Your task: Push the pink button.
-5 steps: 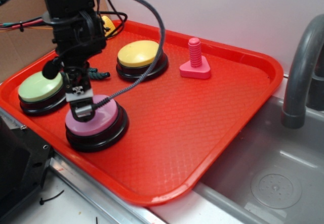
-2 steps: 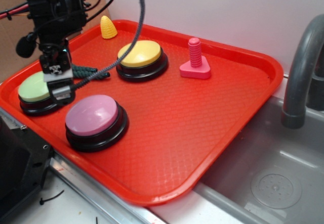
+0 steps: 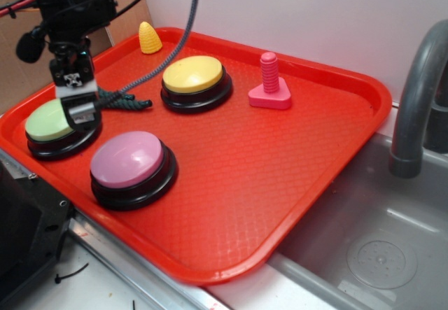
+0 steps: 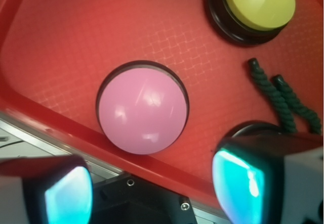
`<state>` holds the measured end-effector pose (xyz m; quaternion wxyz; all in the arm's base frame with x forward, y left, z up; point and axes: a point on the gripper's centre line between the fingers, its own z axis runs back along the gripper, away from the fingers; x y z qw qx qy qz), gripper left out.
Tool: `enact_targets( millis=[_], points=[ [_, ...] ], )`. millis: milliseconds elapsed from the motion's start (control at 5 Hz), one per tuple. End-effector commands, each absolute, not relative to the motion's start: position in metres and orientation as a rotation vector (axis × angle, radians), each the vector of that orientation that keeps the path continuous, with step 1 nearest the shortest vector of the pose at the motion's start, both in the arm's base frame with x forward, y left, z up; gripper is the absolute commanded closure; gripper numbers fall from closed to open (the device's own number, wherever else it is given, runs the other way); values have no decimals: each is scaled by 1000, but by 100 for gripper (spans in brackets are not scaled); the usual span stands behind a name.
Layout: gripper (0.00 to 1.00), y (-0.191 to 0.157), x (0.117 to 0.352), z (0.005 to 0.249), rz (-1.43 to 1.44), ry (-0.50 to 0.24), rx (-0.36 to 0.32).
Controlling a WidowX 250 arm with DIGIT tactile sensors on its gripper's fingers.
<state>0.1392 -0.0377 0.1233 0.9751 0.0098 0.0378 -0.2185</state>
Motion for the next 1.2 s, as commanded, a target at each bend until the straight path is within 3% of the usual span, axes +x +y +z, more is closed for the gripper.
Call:
enact_targets(
  millis=[0,1000],
  points=[
    [0,-42,148,139,-442,44,19],
    [0,-51,161,175,-500,28,73]
  ],
)
